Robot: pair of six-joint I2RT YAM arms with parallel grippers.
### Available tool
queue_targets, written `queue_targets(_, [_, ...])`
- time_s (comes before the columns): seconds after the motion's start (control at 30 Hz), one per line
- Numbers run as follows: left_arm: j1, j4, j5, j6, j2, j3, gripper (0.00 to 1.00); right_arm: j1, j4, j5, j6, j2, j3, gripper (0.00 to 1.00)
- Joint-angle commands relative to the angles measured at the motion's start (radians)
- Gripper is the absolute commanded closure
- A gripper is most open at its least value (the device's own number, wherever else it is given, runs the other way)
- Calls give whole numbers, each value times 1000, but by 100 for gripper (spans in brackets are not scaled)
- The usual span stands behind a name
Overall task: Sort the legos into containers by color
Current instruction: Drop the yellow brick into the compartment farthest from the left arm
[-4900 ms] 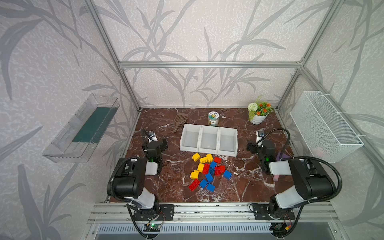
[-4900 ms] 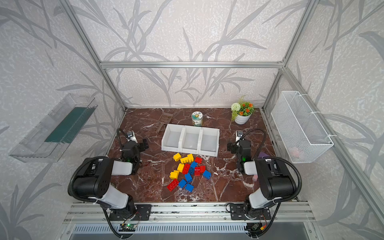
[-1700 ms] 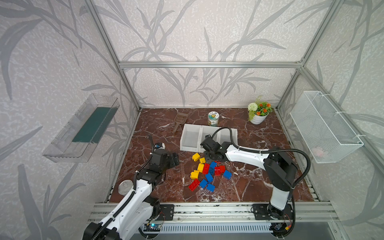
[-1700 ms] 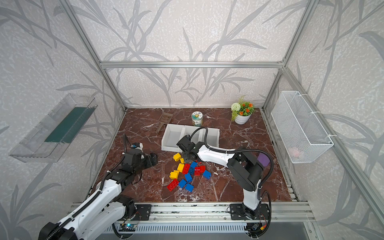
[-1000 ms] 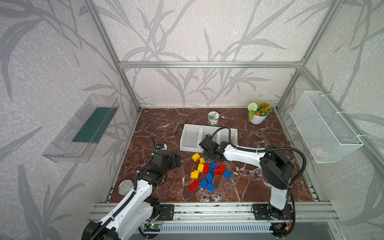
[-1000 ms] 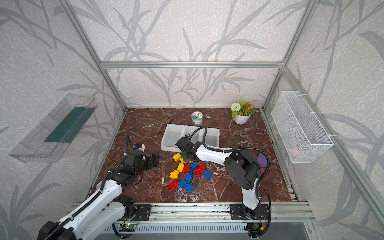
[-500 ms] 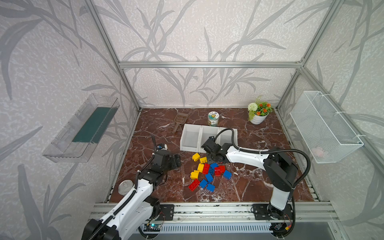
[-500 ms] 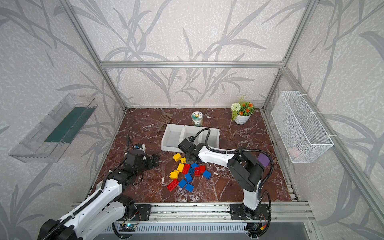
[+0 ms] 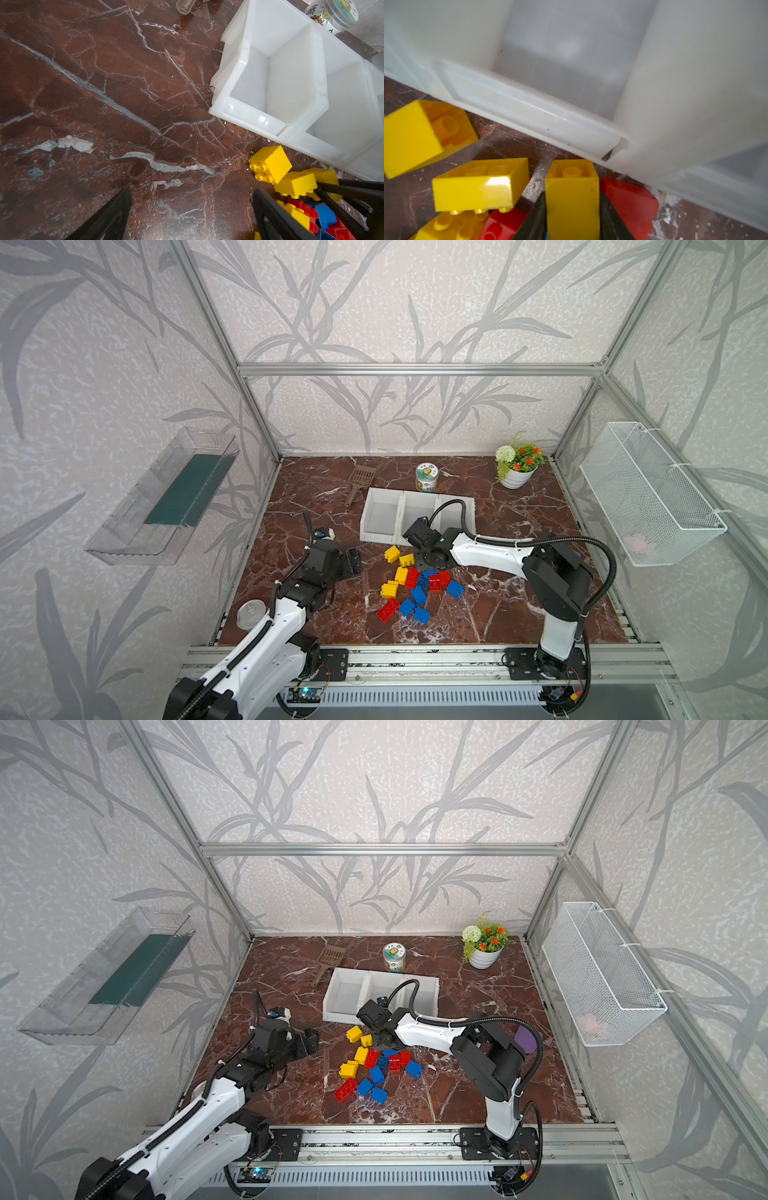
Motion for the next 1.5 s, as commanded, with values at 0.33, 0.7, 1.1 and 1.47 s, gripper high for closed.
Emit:
queue_targets(0.33, [-7,6,-22,-16,-3,-11,7,17,-76,34,-56,-122,-20,67])
queue_targets(0.7, [-7,14,-17,-17,7,-7,7,-69,-97,138,-143,-371,-71,68])
queue_targets(1.1, [-9,36,17,-18,33,-4,7,-265,-61,55,-188,-204,18,67])
queue_targets(1.47, [-13,32,24,-20,34,0,7,-271,-90,17,-196,-181,76,36])
